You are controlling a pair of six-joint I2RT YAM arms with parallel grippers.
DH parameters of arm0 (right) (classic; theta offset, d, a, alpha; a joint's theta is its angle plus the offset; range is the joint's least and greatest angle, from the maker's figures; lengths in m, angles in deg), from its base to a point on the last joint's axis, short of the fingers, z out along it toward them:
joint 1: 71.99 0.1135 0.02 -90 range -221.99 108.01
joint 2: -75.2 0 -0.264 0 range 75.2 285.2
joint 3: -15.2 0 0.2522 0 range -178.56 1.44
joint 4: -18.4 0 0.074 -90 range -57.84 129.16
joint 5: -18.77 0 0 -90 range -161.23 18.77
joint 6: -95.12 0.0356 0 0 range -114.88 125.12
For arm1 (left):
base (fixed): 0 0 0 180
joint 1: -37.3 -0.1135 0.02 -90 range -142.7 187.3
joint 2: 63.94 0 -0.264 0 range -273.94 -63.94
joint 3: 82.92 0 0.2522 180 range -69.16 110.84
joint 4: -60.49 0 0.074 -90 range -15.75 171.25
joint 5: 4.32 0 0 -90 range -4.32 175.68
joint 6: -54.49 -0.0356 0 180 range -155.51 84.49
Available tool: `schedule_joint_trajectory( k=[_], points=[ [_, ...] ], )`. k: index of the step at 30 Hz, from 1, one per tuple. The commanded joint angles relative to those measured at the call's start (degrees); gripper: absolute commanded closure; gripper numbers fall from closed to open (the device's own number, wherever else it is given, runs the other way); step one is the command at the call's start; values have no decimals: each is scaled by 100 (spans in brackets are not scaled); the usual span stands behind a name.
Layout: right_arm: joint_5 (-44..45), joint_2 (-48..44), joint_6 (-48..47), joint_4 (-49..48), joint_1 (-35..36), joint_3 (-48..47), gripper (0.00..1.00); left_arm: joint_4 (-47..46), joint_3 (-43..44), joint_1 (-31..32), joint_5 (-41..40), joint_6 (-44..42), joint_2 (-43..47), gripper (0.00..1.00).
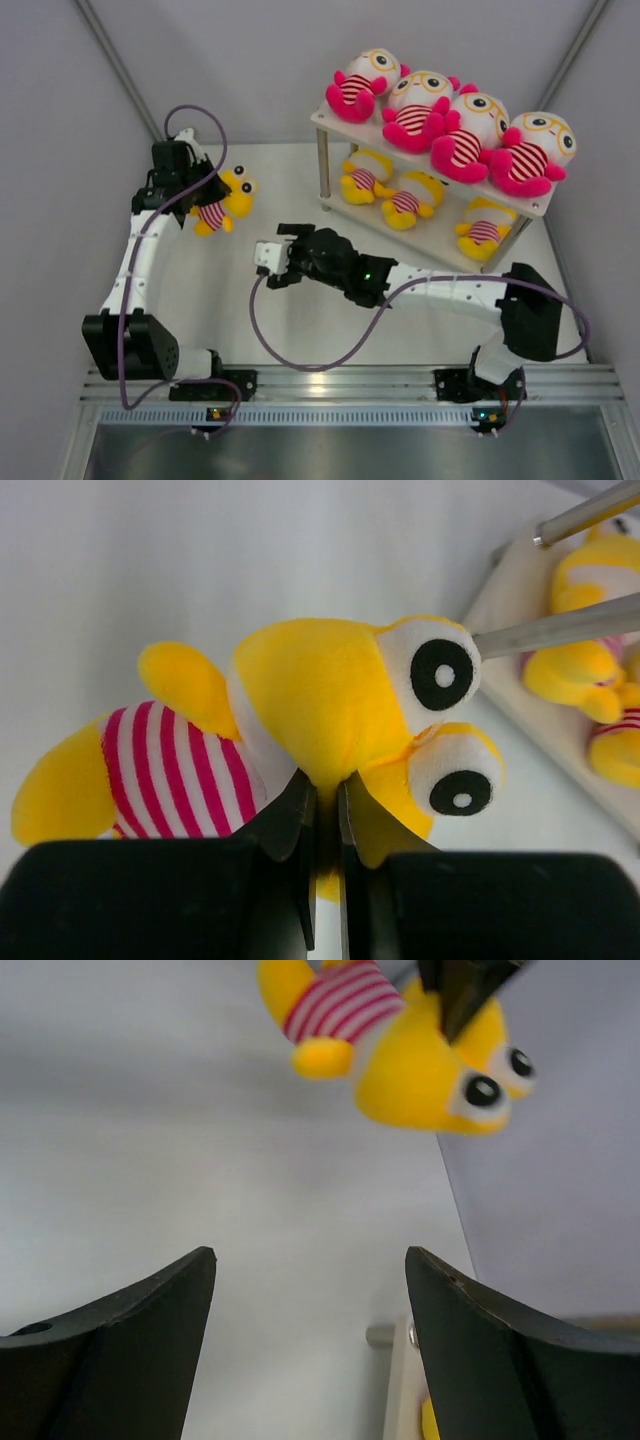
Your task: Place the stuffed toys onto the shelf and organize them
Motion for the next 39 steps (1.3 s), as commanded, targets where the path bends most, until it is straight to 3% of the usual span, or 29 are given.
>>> schedule_joint_trajectory(
  k=[1,5,13,23,27,29,31,34,39],
  points=[
    [-522,784,-730,-1237,374,-593,23,373,23,-19,570,1274,413,98],
    [-286,1418,-1940,-1791,786,-1058,20,717,156,-10,781,1609,650,98],
    [251,2648,-2963,-1854,841,-1859,17,840,15,-10,1055,1873,835,98],
    [761,3651,-2876,-1317,463,-3002,14,832,-11,-10,1055,1909,897,98],
    [1322,4029,-2946,-1913,304,-3099,12,841,-11,-10,1011,1865,967,98],
    [1631,4179,-2929,-2011,243,-3178,19,867,-37,-10,1046,1865,1002,98],
    [1728,4214,-2475,-1810,190,-3397,45,858,-72,-10,1072,1856,1046,98],
    [1711,4030,-1990,-1922,85,-3328,100,858,-178,-10,1037,1812,1134,98],
    [1597,3521,-1953,-2020,102,-2889,100,858,-257,-10,914,1689,1213,97]
  ],
)
